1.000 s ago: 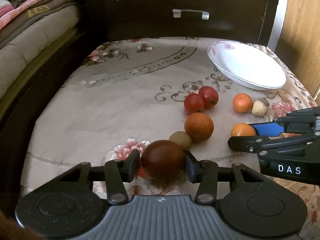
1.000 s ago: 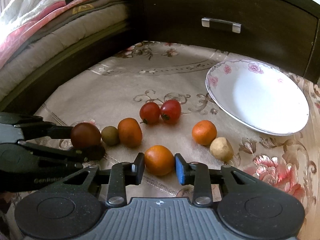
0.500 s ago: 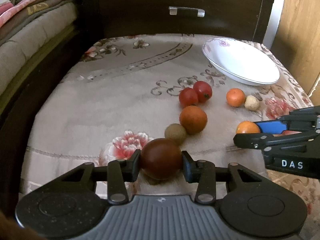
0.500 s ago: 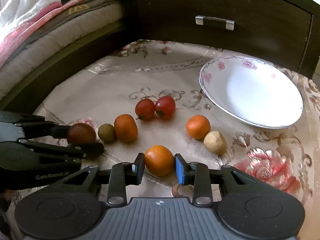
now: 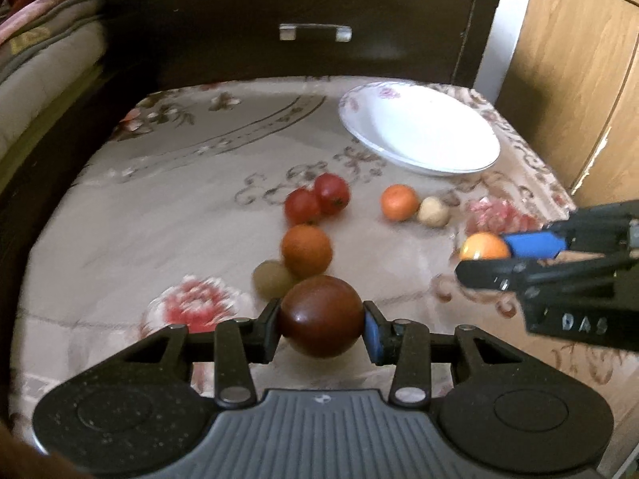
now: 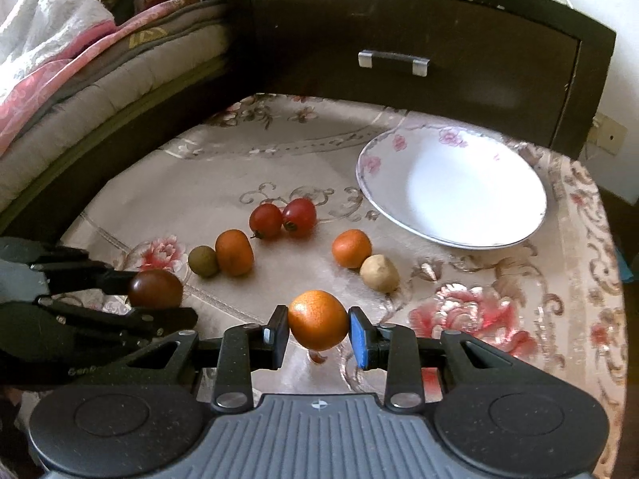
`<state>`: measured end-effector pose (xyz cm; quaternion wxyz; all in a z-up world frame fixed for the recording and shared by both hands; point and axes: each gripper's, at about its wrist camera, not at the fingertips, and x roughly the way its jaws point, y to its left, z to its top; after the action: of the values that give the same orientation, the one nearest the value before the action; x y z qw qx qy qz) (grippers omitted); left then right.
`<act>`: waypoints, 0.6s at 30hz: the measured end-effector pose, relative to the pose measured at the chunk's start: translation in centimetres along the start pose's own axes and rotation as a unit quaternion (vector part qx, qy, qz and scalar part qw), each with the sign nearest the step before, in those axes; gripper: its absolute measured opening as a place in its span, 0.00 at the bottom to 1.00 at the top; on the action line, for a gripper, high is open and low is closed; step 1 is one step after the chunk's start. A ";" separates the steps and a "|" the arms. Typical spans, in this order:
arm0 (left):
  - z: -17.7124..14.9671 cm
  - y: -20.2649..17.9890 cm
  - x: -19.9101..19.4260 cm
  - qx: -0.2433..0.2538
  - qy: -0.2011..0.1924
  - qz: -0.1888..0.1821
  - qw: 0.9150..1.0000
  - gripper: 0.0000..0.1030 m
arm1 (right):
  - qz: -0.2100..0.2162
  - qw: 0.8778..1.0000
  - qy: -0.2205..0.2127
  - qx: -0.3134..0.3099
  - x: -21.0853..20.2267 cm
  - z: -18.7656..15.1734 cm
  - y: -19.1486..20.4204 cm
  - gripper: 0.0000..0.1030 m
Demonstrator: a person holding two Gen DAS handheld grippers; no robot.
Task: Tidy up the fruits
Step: 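Carry both fruits to the white bowl and release them there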
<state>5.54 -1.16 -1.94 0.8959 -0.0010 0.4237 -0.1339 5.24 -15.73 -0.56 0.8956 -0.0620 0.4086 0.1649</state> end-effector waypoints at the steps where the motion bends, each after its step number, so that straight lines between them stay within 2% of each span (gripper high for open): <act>1: 0.3 -0.2 0.2 0.003 -0.001 -0.002 1.000 0.47 | -0.002 1.000 0.002 0.000 -0.1 0.0 -0.1 0.25; 6: 2.3 -0.8 0.9 0.006 -0.011 -0.014 1.000 0.47 | -0.009 1.000 0.012 0.008 0.1 0.0 -0.7 0.25; 18: 7.5 -3.4 3.1 0.029 -0.036 -0.031 0.998 0.47 | -0.025 0.999 -0.021 0.025 -0.3 2.5 -3.4 0.25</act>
<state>12.30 -5.98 0.90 0.9056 0.0069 0.3869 -0.1738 8.01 -18.33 1.29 0.9090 -0.0464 0.3920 0.1338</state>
